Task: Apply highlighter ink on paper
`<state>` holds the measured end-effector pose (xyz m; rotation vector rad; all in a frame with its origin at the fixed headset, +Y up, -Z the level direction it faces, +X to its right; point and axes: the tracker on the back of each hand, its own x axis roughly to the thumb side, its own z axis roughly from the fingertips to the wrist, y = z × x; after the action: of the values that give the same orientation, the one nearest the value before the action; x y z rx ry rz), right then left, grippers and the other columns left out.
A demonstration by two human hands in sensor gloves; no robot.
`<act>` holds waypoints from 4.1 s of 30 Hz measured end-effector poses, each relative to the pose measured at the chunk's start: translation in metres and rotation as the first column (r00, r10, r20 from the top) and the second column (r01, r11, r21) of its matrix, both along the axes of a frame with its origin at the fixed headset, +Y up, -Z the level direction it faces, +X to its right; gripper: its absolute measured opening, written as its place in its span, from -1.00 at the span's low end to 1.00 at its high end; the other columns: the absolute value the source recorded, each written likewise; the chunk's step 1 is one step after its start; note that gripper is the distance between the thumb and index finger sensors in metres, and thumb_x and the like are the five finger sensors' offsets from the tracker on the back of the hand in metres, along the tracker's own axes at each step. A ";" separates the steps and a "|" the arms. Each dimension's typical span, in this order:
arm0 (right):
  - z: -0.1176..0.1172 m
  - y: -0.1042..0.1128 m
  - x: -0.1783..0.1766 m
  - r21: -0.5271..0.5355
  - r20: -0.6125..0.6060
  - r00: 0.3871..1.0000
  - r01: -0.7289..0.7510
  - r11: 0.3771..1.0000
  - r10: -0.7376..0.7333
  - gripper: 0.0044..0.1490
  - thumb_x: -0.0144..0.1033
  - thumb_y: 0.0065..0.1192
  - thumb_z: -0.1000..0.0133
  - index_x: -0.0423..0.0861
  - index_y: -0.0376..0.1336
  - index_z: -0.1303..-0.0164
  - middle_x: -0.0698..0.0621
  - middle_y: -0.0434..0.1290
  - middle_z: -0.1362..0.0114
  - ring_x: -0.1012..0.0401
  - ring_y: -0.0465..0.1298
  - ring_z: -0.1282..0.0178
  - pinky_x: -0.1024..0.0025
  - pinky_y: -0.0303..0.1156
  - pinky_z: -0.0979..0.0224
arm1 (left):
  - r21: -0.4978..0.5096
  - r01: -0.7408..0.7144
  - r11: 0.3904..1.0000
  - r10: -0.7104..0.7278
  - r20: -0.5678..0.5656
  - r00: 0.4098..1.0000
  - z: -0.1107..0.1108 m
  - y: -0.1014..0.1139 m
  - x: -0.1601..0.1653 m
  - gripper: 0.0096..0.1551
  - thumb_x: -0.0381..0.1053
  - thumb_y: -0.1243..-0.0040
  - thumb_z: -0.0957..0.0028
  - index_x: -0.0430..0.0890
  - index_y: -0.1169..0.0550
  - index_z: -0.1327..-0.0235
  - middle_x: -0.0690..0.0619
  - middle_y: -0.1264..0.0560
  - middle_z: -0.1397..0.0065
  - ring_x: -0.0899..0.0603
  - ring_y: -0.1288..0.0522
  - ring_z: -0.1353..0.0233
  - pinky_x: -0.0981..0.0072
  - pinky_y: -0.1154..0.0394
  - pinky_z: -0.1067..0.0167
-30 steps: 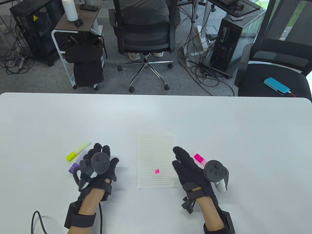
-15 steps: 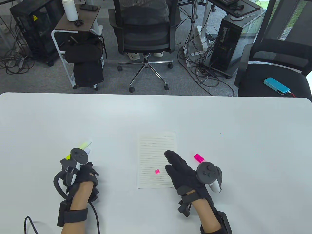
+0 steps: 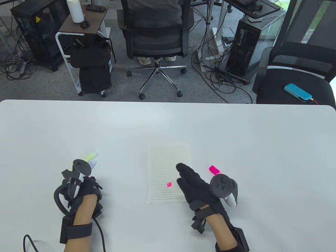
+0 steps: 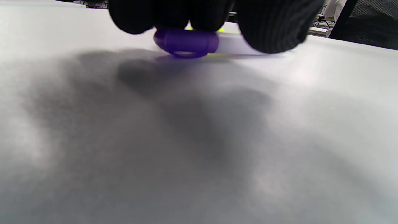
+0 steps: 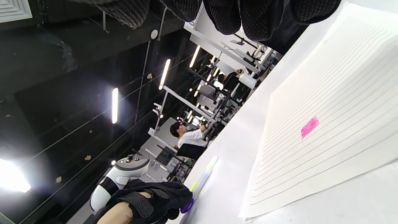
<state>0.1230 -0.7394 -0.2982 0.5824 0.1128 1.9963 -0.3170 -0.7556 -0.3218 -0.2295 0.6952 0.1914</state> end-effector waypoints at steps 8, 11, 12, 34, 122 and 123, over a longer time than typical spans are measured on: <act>0.000 -0.001 -0.001 -0.005 -0.006 1.000 -0.008 1.000 0.008 -0.23 0.06 -0.04 -0.40 0.01 -0.08 -0.75 -0.23 0.01 -0.81 -0.33 0.10 -0.66 -0.42 0.07 -0.52 | -0.026 0.029 0.999 -0.029 -0.003 1.000 -0.002 0.003 0.000 -0.41 0.12 -0.40 0.13 -0.02 -0.51 -0.16 0.00 -0.46 -0.37 -0.18 -0.50 -0.29 -0.23 -0.36 -0.32; 0.000 -0.001 -0.002 -0.009 -0.010 1.000 -0.011 1.000 0.011 -0.24 0.06 -0.04 -0.40 0.01 -0.08 -0.75 -0.23 0.02 -0.81 -0.33 0.10 -0.66 -0.42 0.07 -0.52 | -0.036 0.013 0.999 -0.013 0.011 1.000 -0.003 0.004 0.001 -0.44 0.09 -0.45 0.17 -0.01 -0.55 -0.09 0.00 -0.56 -0.29 -0.14 -0.60 -0.19 -0.18 -0.46 -0.26; 0.000 -0.001 -0.002 -0.009 -0.011 1.000 -0.013 1.000 0.012 -0.24 0.06 -0.04 -0.40 0.01 -0.08 -0.75 -0.23 0.02 -0.81 -0.33 0.11 -0.66 -0.42 0.07 -0.52 | -0.043 0.026 0.999 -0.026 0.010 1.000 -0.003 0.005 0.002 -0.43 0.08 -0.47 0.18 -0.01 -0.55 -0.09 0.00 -0.56 -0.28 -0.13 -0.61 -0.17 -0.17 -0.47 -0.25; 0.001 -0.003 -0.008 -0.007 -0.022 0.998 -0.058 0.998 0.058 -0.23 0.06 -0.04 -0.40 0.01 -0.10 -0.75 -0.24 0.01 -0.80 -0.33 0.11 -0.66 -0.42 0.08 -0.52 | 0.315 -0.266 0.911 0.077 0.505 0.860 0.001 0.033 0.068 -0.36 0.12 -0.29 0.15 -0.07 -0.40 -0.17 -0.02 -0.58 -0.22 -0.15 -0.76 -0.11 -0.14 -0.58 -0.17; 0.001 -0.005 -0.023 0.095 0.139 0.904 -0.419 0.903 0.405 -0.51 -0.15 0.27 -0.35 -0.09 0.32 -0.42 -0.13 0.60 0.01 0.08 0.58 0.32 -0.08 0.50 -0.25 | 0.016 -0.063 0.998 0.020 0.853 0.521 0.018 0.001 0.171 -0.25 0.10 -0.22 0.07 0.13 -0.33 -0.48 0.05 -0.20 -0.64 -0.39 -0.16 -0.58 -0.42 -0.01 -0.44; 0.001 -0.006 -0.024 0.092 0.133 0.902 -0.424 0.901 0.411 -0.51 -0.15 0.27 -0.36 -0.09 0.32 -0.43 -0.14 0.60 0.00 0.08 0.58 0.31 -0.08 0.50 -0.25 | 0.002 -0.069 0.998 0.033 0.863 0.504 0.019 0.000 0.175 -0.25 0.11 -0.21 0.07 0.14 -0.34 -0.48 0.05 -0.23 -0.64 -0.39 -0.16 -0.59 -0.43 -0.01 -0.44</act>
<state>0.0990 -0.7457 -0.2968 0.5544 0.0538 2.4646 -0.1418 -0.7558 -0.3023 -0.2757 -0.3488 0.1190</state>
